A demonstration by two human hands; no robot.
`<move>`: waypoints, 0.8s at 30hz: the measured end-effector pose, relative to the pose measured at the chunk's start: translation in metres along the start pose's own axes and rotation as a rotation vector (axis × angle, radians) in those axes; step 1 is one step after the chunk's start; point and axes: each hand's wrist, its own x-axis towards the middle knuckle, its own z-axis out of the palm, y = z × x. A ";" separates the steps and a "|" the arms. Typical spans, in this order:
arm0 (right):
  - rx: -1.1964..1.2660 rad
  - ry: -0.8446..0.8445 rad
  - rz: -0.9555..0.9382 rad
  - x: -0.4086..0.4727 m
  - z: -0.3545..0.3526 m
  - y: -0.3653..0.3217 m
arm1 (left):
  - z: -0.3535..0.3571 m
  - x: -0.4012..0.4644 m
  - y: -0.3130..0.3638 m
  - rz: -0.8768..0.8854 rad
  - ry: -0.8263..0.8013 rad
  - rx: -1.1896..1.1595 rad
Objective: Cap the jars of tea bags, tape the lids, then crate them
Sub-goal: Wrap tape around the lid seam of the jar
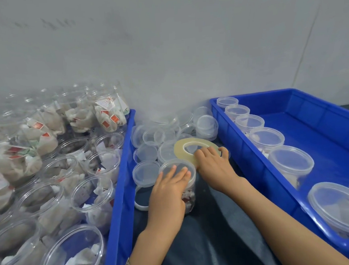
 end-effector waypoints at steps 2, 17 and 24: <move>-0.037 0.006 0.008 0.003 0.002 -0.007 | 0.002 -0.001 -0.001 -0.008 0.036 -0.066; 0.068 0.044 0.041 -0.014 0.011 0.002 | -0.007 0.028 0.041 -0.286 0.034 0.269; 0.052 0.022 0.031 -0.021 0.006 0.008 | 0.013 0.024 0.023 -0.302 -0.012 0.297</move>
